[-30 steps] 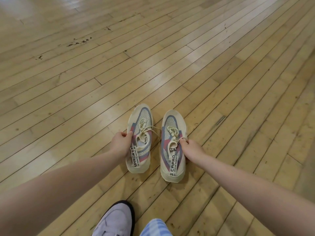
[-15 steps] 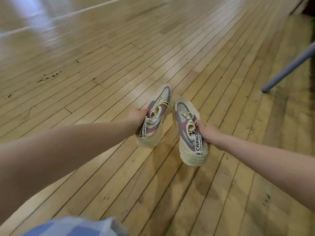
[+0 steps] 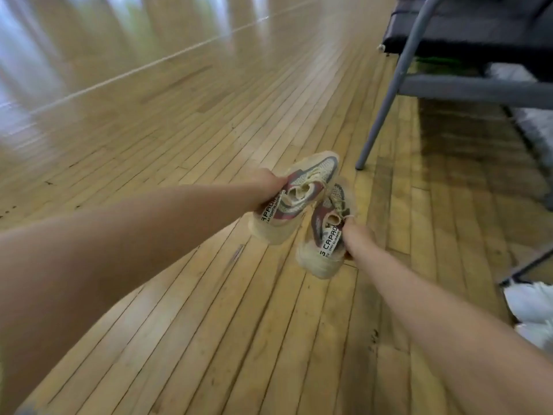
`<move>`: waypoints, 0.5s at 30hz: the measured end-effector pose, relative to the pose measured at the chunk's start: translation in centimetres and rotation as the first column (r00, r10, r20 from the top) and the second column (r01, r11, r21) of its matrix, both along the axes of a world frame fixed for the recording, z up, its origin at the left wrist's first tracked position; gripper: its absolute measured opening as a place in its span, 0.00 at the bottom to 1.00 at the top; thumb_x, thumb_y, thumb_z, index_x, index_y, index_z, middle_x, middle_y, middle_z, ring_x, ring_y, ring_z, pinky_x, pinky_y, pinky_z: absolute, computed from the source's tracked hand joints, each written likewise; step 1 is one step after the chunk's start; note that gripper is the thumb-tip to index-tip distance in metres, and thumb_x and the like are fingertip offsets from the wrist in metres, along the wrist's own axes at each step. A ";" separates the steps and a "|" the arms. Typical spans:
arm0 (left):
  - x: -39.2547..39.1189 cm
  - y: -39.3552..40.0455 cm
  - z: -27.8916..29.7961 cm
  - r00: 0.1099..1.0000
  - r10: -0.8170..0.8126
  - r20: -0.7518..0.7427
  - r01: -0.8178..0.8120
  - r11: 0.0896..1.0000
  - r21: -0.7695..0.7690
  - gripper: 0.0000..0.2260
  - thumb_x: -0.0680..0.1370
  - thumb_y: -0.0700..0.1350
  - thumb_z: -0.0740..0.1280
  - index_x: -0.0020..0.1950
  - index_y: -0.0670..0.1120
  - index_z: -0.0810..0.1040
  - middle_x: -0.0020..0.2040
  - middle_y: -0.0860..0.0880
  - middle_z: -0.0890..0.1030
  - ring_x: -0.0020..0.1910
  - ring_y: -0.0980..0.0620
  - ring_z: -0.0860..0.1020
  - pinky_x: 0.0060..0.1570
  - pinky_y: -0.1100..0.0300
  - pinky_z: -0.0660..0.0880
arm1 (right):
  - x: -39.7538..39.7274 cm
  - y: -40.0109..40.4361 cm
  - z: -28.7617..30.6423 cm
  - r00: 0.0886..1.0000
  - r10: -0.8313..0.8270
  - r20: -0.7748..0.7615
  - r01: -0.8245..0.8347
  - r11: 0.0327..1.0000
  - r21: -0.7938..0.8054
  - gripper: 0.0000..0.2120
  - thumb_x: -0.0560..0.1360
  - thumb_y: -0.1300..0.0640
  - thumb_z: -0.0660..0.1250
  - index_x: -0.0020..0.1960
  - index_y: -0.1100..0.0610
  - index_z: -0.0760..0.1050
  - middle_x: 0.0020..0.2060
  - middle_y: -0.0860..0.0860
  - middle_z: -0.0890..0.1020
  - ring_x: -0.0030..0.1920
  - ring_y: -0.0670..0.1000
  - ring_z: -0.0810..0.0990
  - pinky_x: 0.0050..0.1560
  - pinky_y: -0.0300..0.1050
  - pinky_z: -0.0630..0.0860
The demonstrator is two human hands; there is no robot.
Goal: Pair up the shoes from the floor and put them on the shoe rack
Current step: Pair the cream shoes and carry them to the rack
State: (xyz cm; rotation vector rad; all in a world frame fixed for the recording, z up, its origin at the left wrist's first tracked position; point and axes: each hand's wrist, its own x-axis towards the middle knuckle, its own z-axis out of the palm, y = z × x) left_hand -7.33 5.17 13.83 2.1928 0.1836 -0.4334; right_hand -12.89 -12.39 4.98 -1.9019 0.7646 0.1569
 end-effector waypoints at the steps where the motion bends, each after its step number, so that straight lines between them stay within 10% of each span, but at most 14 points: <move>1: -0.2 -1.2 -0.4 1.000 0.008 0.005 -0.008 1.000 -0.009 0.17 0.79 0.54 0.62 0.53 0.40 0.78 0.45 0.45 0.84 0.35 0.51 0.81 0.32 0.60 0.76 | -0.7 -0.6 0.0 0.999 -0.035 0.004 0.035 0.998 0.043 0.22 0.80 0.48 0.49 0.57 0.61 0.76 0.54 0.59 0.80 0.54 0.60 0.78 0.56 0.53 0.76; 7: -3.6 -10.7 -4.5 0.995 -0.056 -0.088 0.045 0.992 -0.117 0.17 0.77 0.53 0.65 0.52 0.39 0.78 0.50 0.42 0.83 0.44 0.45 0.81 0.41 0.56 0.76 | -8.9 -8.5 -1.6 0.966 -0.257 -0.022 0.258 0.966 0.034 0.24 0.79 0.45 0.49 0.55 0.62 0.76 0.53 0.59 0.81 0.53 0.60 0.80 0.58 0.56 0.76; 15: -8.1 -19.8 -6.5 0.890 -0.452 -0.067 0.443 0.889 -0.116 0.16 0.79 0.54 0.62 0.51 0.42 0.79 0.39 0.47 0.80 0.33 0.53 0.78 0.28 0.62 0.71 | -19.1 -14.2 -2.7 0.830 -0.554 0.060 0.557 0.822 -0.120 0.25 0.83 0.49 0.49 0.64 0.67 0.72 0.61 0.64 0.77 0.61 0.64 0.75 0.56 0.50 0.70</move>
